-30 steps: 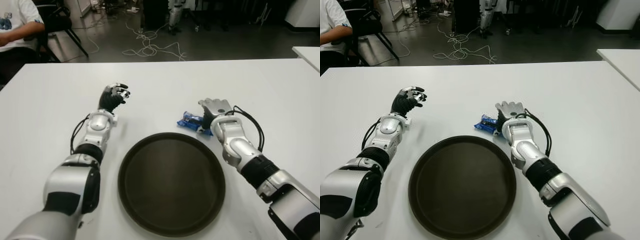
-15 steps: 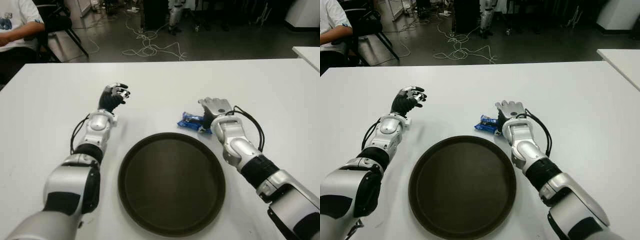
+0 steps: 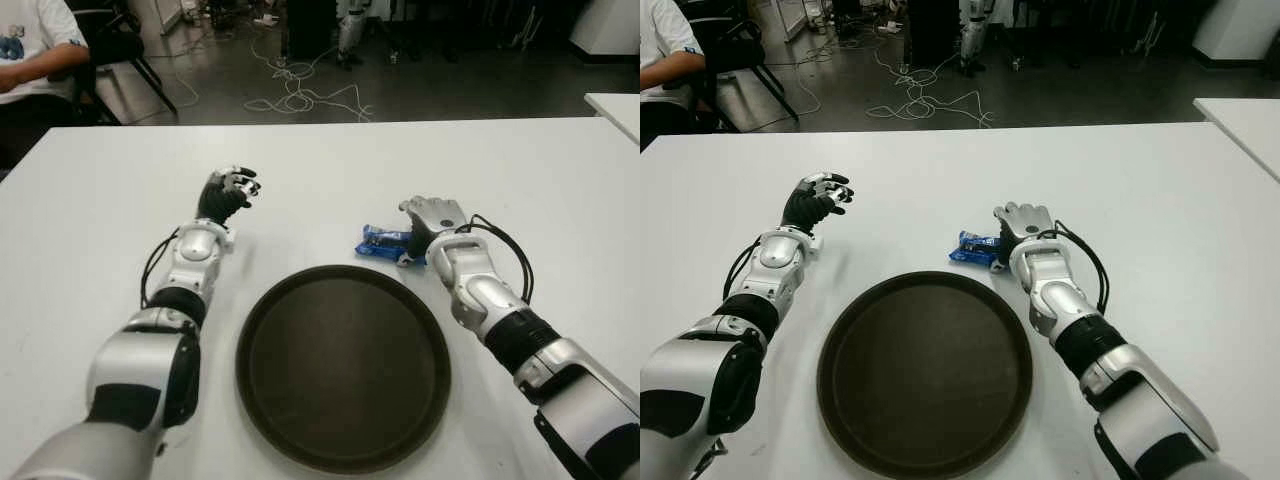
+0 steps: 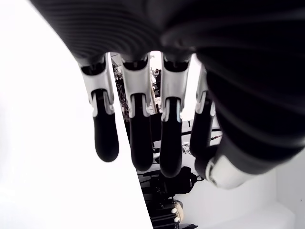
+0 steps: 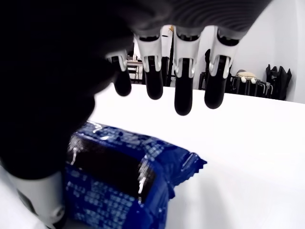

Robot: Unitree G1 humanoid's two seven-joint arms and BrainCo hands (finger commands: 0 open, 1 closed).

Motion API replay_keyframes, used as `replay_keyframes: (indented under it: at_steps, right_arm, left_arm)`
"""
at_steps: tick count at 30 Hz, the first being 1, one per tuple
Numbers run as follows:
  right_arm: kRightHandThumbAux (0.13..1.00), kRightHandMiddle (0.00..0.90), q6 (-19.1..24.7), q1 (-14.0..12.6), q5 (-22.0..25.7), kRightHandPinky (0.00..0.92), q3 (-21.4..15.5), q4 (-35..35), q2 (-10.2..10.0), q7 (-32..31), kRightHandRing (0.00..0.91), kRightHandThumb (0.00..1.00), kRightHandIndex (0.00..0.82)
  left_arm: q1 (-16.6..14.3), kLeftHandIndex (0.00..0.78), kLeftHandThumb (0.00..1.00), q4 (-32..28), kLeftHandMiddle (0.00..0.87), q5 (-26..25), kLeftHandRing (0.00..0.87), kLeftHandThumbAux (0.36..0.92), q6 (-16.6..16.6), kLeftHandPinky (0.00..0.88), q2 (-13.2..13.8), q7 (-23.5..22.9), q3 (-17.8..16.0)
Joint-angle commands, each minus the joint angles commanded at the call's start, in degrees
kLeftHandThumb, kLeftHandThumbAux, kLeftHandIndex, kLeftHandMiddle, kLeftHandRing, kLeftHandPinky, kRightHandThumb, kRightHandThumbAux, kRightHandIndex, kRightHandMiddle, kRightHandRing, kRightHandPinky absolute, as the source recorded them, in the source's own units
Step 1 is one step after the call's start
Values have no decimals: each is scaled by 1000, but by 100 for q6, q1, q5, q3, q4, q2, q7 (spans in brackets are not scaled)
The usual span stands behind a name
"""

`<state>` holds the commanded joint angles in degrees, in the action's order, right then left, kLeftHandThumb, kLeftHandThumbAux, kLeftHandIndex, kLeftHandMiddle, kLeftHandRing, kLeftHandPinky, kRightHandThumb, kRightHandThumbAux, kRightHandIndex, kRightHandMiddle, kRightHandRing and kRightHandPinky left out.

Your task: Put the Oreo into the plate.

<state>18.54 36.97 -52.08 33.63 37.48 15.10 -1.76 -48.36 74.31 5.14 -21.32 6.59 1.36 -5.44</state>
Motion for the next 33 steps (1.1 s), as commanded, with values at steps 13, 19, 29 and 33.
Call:
replay_keyframes:
  at_steps: [13,19,29,33]
  right_arm:
    - [800,272,-2152,179,856,295,-245,1781,-246,779,281,0,308]
    - [831,360,-2907,366,978,385,-209,2310,-228,1014,367,0,367]
    - [808,302,-3217,506,1004,325,-174,2664,-208,1220,313,0,308]
    - [802,283,-3277,535,1019,309,-187,2757,-199,1303,293,0,286]
  left_arm:
    - [-2,381,822,5,459,-15,385,685,16,434,-20,18,-12]
    - [-3,375,821,-8,460,13,380,686,12,425,-25,45,16]
    - [-6,377,821,-23,459,32,387,686,-2,439,-33,57,45]
    - [1,378,821,-27,459,8,386,686,-15,437,-45,48,25]
